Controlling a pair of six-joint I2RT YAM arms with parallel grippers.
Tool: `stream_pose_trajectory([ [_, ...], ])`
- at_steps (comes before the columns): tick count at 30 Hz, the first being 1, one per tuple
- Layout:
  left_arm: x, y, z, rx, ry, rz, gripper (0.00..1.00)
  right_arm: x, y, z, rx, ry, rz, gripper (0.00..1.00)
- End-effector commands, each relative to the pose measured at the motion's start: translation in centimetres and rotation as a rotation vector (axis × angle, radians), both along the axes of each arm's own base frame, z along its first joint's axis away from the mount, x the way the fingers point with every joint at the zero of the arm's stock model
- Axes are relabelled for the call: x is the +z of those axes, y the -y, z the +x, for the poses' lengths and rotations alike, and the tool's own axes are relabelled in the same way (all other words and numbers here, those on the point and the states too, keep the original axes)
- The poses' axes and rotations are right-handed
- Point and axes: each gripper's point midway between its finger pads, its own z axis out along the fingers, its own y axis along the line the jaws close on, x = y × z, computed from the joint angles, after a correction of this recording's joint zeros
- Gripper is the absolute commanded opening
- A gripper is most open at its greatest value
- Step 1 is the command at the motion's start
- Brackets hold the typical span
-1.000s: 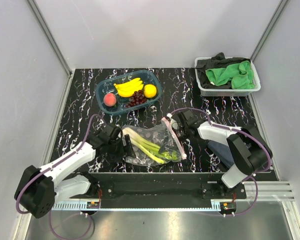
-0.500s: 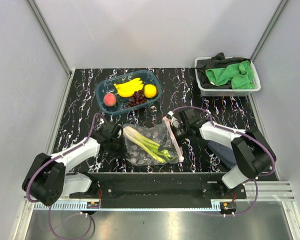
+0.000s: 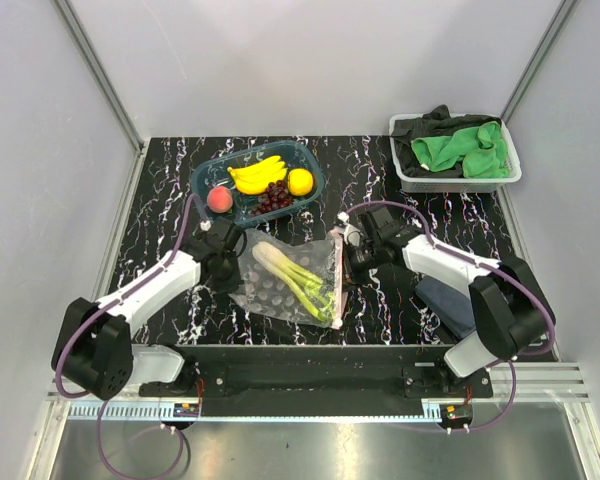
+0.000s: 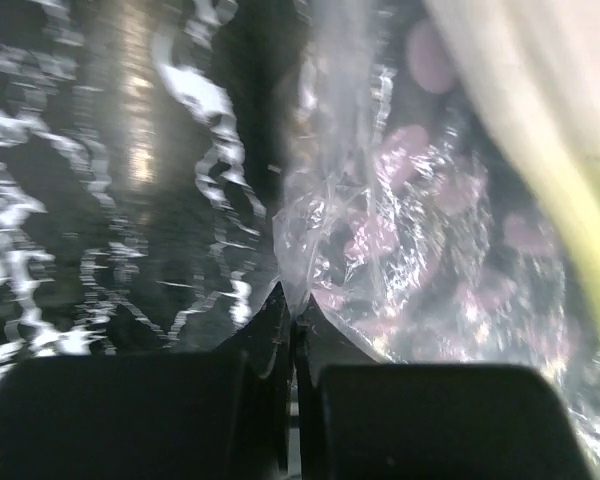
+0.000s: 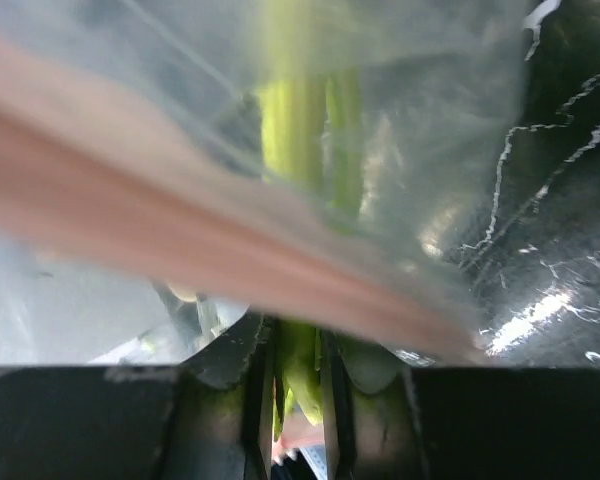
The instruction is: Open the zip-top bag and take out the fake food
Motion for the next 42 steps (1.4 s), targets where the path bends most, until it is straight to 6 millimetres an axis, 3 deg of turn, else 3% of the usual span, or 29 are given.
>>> stream_pose_trajectory([
  [1, 0.0, -4.4, 1.5, 0.083, 0.012, 0.189, 0.00, 3.0, 0.6, 0.4, 0.017, 0.046, 0.066, 0.00],
  [5, -0.7, -5.4, 2.2, 0.131, -0.009, 0.201, 0.00, 4.4, 0.4, -0.8, 0.036, 0.000, 0.129, 0.00],
  [11, 0.2, -6.3, 4.1, 0.171, 0.031, 0.203, 0.00, 5.9, 0.8, -2.2, 0.043, -0.010, 0.171, 0.00],
  [18, 0.7, -5.7, 5.7, 0.184, 0.050, 0.136, 0.00, 5.3, 1.4, -3.4, 0.033, -0.042, 0.165, 0.00],
  [21, 0.2, -7.0, 5.5, 0.250, 0.022, 0.115, 0.00, 5.4, 2.2, -4.1, 0.020, -0.032, 0.148, 0.00],
  [25, -0.6, -10.2, 4.3, 0.399, -0.017, 0.093, 0.00, 5.1, 4.1, -5.0, -0.037, -0.023, 0.042, 0.00],
  [28, -0.6, -11.5, 3.8, 0.511, -0.019, 0.051, 0.00, 5.9, 5.5, -5.1, -0.090, 0.024, -0.010, 0.00],
  [34, -0.8, -12.5, 3.2, 0.629, -0.019, -0.001, 0.00, 9.7, 7.8, -4.8, -0.213, 0.137, -0.034, 0.00],
  [37, -0.6, -12.9, 3.2, 0.648, -0.010, -0.001, 0.00, 13.9, 8.9, -4.4, -0.248, 0.281, -0.051, 0.00],
  [42, -0.4, -13.0, 3.0, 0.657, -0.007, -0.016, 0.00, 17.4, 10.4, -4.1, -0.260, 0.378, -0.124, 0.00],
])
